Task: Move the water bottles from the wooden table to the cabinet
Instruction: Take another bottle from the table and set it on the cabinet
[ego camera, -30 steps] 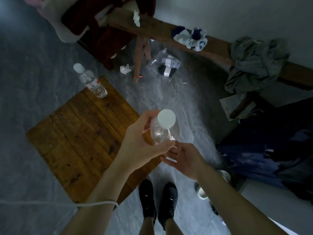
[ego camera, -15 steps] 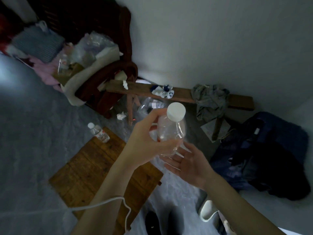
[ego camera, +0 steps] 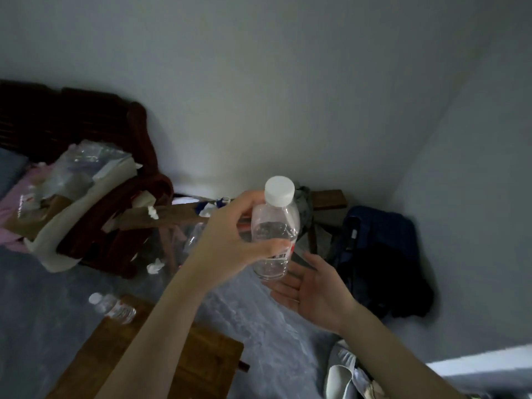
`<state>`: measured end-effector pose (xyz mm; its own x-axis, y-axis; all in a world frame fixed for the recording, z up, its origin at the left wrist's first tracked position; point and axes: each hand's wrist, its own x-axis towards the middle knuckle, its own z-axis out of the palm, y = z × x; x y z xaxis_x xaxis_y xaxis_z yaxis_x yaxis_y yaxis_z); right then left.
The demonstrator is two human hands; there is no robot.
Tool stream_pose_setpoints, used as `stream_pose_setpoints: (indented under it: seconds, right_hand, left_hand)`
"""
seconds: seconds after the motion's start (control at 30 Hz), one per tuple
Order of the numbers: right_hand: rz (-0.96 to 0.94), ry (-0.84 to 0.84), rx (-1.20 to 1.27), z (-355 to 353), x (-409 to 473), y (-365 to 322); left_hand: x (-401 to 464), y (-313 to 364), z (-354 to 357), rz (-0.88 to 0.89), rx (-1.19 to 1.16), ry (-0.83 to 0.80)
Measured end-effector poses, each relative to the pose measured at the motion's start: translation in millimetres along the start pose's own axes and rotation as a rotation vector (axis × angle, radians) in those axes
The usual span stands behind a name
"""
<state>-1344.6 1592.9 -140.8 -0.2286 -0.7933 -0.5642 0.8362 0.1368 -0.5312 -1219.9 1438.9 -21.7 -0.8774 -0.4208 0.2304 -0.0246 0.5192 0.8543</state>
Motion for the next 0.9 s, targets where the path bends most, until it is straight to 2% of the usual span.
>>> stream_pose_setpoints:
  seconds: [0.2, 0.47, 0.73, 0.9]
  right_hand:
    - [-0.111, 0.077, 0.138, -9, -41, 20]
    - [-0.276, 0.210, 0.358, -19, -98, 86]
    - [-0.568, 0.386, 0.591, -47, -218, 137]
    - [-0.758, 0.464, 0.739, -61, -313, 188]
  left_hand:
    - [15, 13, 17, 0.129, -0.064, -0.194]
    - [6, 34, 53, 0.259, -0.134, -0.509]
    - [-28, 118, 150, 0.430, -0.189, -0.832]
    - [-87, 190, 214, 0.557, -0.229, -1.031]
